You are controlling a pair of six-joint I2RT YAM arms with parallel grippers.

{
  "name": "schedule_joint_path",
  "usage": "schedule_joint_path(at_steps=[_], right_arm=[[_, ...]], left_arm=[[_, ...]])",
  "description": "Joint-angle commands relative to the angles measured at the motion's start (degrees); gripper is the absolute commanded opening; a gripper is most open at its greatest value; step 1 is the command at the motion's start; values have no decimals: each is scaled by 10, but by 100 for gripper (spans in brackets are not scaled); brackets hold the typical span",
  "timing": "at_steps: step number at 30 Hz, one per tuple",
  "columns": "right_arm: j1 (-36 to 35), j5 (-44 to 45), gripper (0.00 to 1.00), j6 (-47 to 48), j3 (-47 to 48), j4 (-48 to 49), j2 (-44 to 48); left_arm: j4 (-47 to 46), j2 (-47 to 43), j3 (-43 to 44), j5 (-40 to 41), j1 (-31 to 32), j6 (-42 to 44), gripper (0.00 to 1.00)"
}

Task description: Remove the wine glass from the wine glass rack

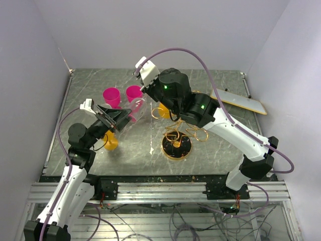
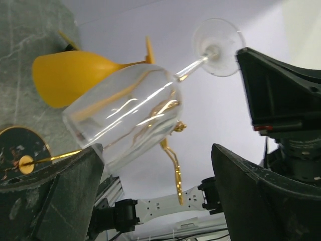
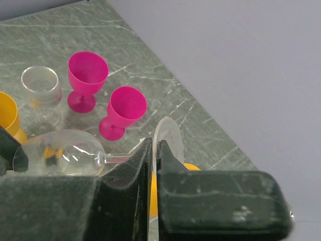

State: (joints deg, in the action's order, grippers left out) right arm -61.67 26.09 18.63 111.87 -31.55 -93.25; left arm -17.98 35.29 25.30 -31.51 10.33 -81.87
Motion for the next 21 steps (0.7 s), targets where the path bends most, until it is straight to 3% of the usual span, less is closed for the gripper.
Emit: schedule_joint_path(at_steps=[1, 6, 7, 12, 15, 19, 20, 21], right_arm=[[2, -4, 0, -15, 2, 32, 19], [3, -5, 0, -28, -14, 46, 34], [3, -3, 0, -35, -21, 51, 39], [3, -2, 0, -60, -54, 76, 69], [3, -9, 0, -72, -77, 91, 86], [3, -33, 0, -80, -114, 114, 113], [3, -38, 0, -81, -125, 125, 122], [3, -39, 7, -80, -138, 136, 130]], left_arm=[[-163, 13, -16, -12, 4, -50, 93], [-252, 36, -27, -13, 10, -81, 82], [-259, 33, -26, -12, 10, -82, 73], [-232, 4, -2, -4, 11, -67, 48], [-169, -13, 27, -8, 11, -41, 28], [-27, -51, 87, -4, 11, 16, 9], [12, -60, 103, -1, 11, 33, 7], [67, -69, 123, 3, 11, 51, 7]])
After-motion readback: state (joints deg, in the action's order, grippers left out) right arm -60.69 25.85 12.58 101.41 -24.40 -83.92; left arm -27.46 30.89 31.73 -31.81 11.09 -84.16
